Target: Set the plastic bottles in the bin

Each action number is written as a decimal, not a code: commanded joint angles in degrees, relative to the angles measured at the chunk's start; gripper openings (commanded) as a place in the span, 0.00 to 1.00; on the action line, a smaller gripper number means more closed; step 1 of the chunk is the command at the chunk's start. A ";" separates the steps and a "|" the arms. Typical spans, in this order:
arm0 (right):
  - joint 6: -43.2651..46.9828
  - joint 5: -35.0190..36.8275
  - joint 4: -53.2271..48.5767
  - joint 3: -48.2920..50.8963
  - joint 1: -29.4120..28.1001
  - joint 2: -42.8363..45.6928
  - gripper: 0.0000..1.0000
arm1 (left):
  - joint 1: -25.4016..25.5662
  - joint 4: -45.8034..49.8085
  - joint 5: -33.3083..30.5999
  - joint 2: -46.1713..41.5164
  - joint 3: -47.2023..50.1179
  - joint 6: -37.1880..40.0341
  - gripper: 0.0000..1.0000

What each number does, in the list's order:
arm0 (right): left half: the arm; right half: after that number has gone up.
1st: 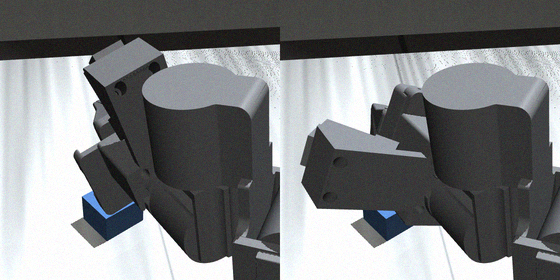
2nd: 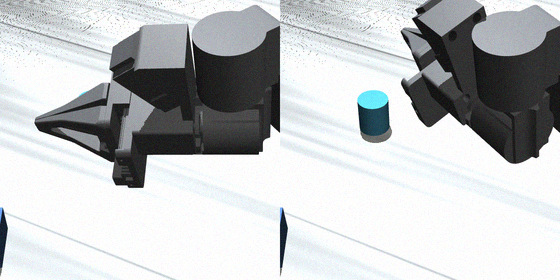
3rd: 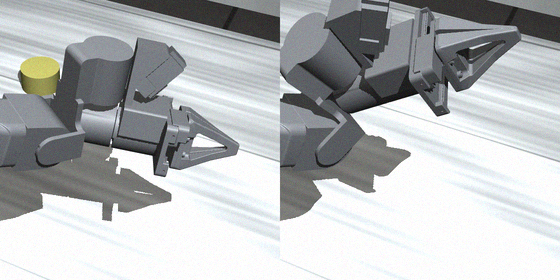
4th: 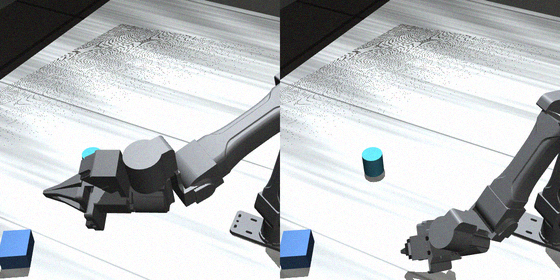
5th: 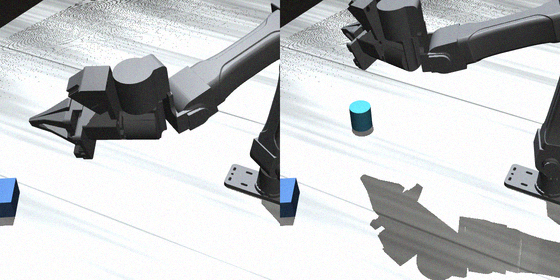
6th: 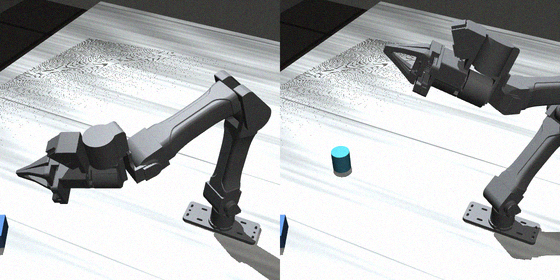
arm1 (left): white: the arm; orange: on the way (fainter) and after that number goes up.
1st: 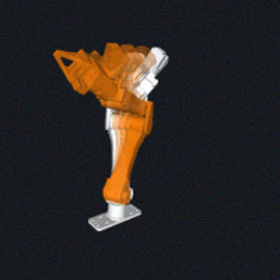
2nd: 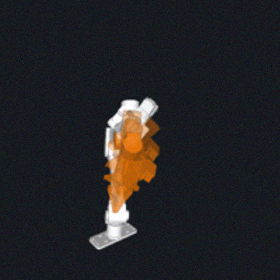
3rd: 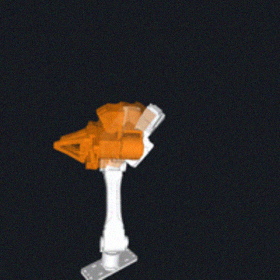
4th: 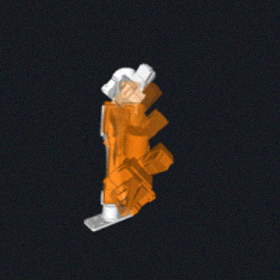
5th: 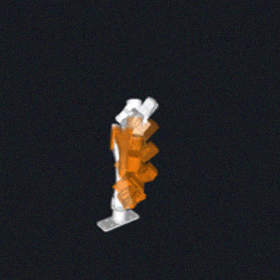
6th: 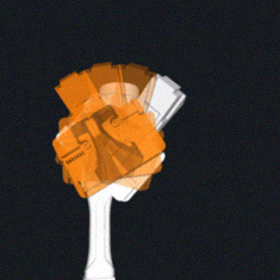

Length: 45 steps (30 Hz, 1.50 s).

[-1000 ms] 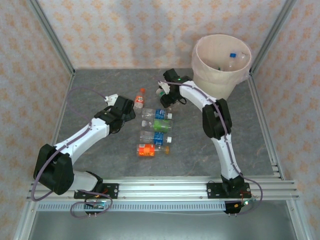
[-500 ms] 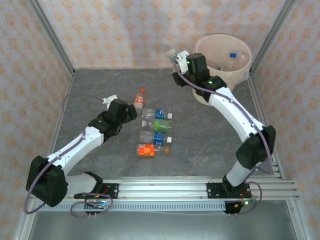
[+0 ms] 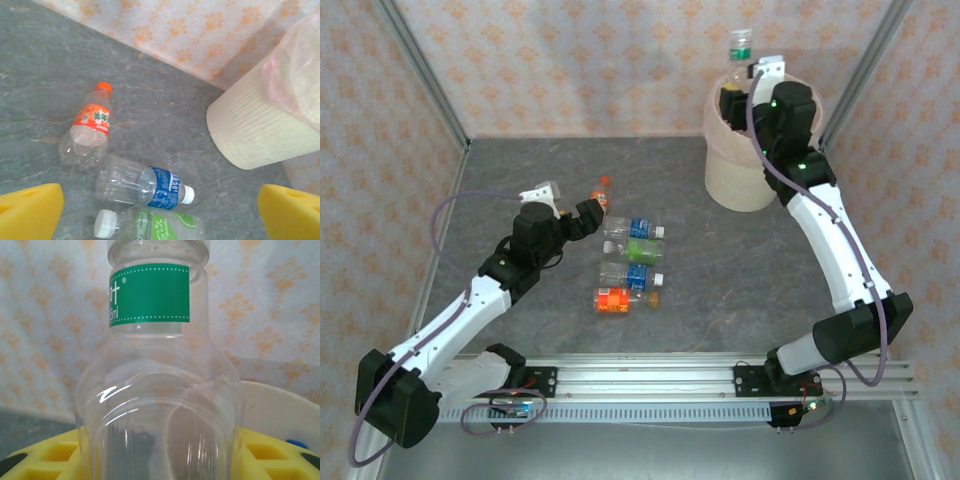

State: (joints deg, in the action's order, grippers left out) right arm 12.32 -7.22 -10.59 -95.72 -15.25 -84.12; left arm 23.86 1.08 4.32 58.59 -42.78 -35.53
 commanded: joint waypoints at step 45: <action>-20.48 1.17 -40.57 -64.85 9.62 -40.84 0.98 | -0.34 1.04 -3.52 -0.30 2.25 1.55 1.00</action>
State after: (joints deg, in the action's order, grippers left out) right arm -10.24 -7.31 -48.21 -159.13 -5.58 -129.58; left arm 23.86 -0.67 3.55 57.60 -39.90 -35.48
